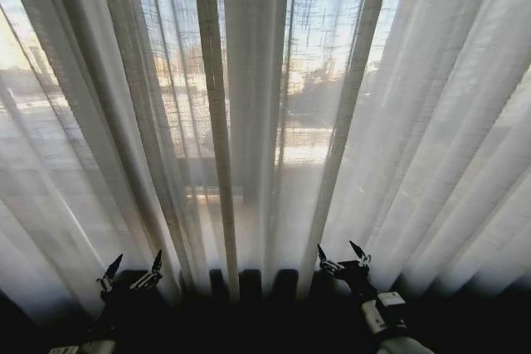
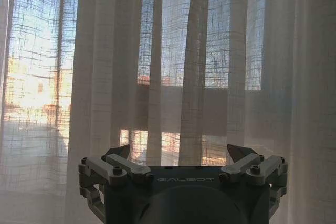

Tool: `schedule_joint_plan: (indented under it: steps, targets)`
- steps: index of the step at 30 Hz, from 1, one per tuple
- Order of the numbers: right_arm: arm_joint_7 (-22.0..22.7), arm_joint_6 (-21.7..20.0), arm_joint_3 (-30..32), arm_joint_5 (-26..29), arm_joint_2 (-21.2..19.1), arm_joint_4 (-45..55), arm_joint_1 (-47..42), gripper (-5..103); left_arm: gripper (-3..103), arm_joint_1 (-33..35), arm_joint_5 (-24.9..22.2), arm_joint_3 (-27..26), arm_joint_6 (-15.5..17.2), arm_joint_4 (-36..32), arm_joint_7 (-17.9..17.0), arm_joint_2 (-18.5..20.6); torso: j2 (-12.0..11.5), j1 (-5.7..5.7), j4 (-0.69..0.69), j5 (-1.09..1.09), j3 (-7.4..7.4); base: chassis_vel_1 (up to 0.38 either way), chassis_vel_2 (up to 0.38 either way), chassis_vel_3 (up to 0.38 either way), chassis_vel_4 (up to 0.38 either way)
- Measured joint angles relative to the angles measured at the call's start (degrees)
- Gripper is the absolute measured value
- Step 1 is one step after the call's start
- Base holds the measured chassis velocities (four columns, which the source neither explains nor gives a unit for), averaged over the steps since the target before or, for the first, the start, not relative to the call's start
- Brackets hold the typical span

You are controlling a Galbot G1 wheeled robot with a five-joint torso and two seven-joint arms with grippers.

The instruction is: Open the curtains by pulling them apart, changing their state from closed to fully open.

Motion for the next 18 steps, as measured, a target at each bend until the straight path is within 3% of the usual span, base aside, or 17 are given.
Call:
schedule_joint_plan:
  steps: [12, 18]
  targets:
    - [-1.1, 2.1, 0.4, -3.0, 0.4, -1.6, -0.2, 100, 100, 0.3, 0.0, -0.1, -0.2, -0.2, 0.0, 0.0, 0.0, -0.05, -0.01, 0.01, -0.01, 0.004, -0.003, -0.002, 0.008]
    - [-0.8, 2.4, 0.4, -2.8, 0.4, -1.6, -0.3, 100, 100, 0.7, 0.2, 0.1, -0.9, 0.1, 0.2, -0.5, 0.0, -0.05, 0.01, 0.01, -0.01, 0.089, 0.093, -0.07, -0.113]
